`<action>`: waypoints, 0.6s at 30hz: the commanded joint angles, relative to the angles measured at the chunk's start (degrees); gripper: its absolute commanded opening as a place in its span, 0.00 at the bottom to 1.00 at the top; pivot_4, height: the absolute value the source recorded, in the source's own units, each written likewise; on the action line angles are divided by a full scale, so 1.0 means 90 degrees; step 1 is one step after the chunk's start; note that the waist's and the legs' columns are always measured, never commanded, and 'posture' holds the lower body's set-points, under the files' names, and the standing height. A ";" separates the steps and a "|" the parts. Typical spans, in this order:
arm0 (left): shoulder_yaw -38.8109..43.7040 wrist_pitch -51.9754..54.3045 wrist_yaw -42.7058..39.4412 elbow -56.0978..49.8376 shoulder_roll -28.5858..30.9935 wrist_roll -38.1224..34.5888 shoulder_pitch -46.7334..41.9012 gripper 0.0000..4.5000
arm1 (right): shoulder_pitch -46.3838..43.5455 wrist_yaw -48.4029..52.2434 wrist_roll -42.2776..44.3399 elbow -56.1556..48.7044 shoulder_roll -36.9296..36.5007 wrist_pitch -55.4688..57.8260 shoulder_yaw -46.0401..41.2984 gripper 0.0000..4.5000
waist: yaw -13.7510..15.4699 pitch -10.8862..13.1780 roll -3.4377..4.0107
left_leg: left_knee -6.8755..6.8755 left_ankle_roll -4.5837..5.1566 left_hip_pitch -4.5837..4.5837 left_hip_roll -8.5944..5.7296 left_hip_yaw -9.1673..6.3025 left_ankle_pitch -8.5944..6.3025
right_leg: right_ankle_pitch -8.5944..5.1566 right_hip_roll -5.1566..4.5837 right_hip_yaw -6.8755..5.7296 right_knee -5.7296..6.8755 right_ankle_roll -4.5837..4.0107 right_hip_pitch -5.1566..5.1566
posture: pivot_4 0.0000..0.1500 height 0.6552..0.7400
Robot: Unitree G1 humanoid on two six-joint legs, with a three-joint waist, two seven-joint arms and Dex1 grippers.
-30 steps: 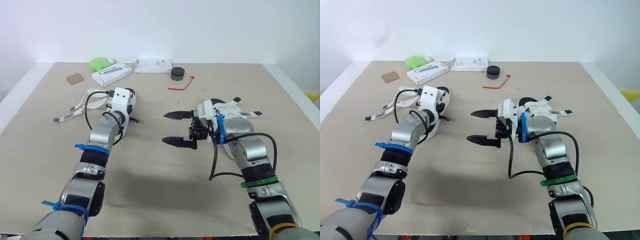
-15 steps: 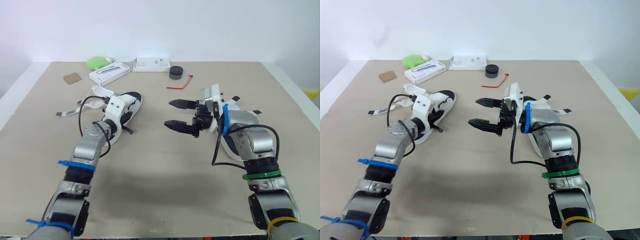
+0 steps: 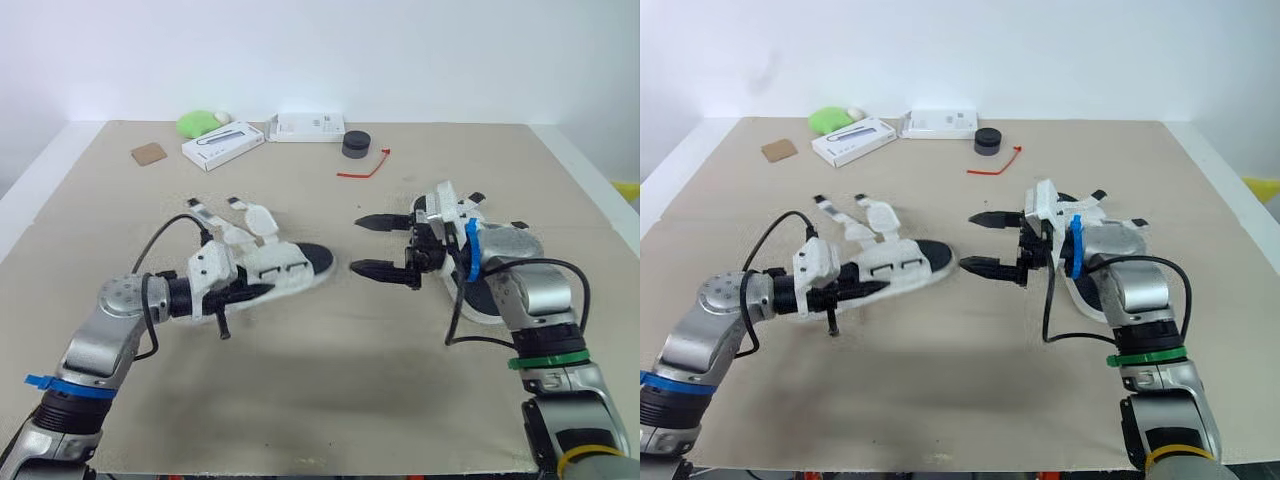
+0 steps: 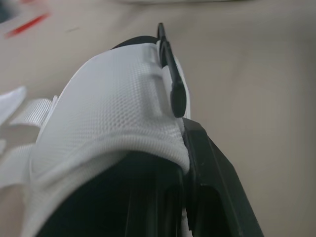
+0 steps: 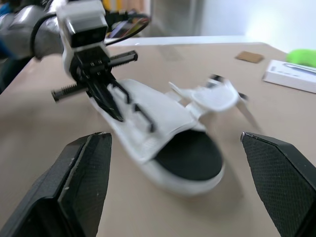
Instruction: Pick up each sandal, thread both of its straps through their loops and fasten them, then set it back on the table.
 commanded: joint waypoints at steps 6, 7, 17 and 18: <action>-0.0451 -0.0531 -0.1293 -0.0687 0.0240 -0.0411 -0.0020 0.02 | 0.0285 0.0649 0.0126 -0.0606 -0.0387 -0.0353 -0.0008 1.00 | -0.0007 0.0000 0.0000 | 0.0006 0.0001 0.0002 0.0011 -0.0001 0.0001 | 0.0000 0.0021 0.0002 0.0004 -0.0002 0.0003 | 1.00 1.00; -0.0513 -0.0632 -0.1380 -0.0673 0.0253 -0.0360 -0.0019 0.02 | 0.0317 0.0652 0.0143 -0.0643 -0.0396 -0.0338 -0.0019 1.00 | -0.0013 0.0000 0.0000 | 0.0006 0.0001 0.0005 0.0012 0.0002 0.0001 | 0.0000 0.0022 0.0006 0.0005 -0.0002 0.0003 | 1.00 1.00; -0.0807 -0.1802 -0.1349 -0.0153 0.0132 0.0360 0.0041 0.02 | 0.0704 0.0515 0.0340 -0.1176 -0.0438 -0.0055 -0.0115 1.00 | -0.0003 0.0000 0.0000 | 0.0031 0.0005 0.0010 0.0015 0.0008 0.0003 | 0.0000 0.0028 0.0016 0.0007 -0.0002 0.0016 | 1.00 1.00; -0.0805 -0.1891 -0.1270 -0.0094 0.0102 0.0436 0.0017 0.02 | 0.0728 0.0505 0.0360 -0.1217 -0.0443 -0.0021 -0.0115 1.00 | -0.0003 0.0000 0.0000 | 0.0033 0.0005 0.0010 0.0015 0.0008 0.0003 | 0.0000 0.0028 0.0016 0.0007 -0.0002 0.0016 | 1.00 1.00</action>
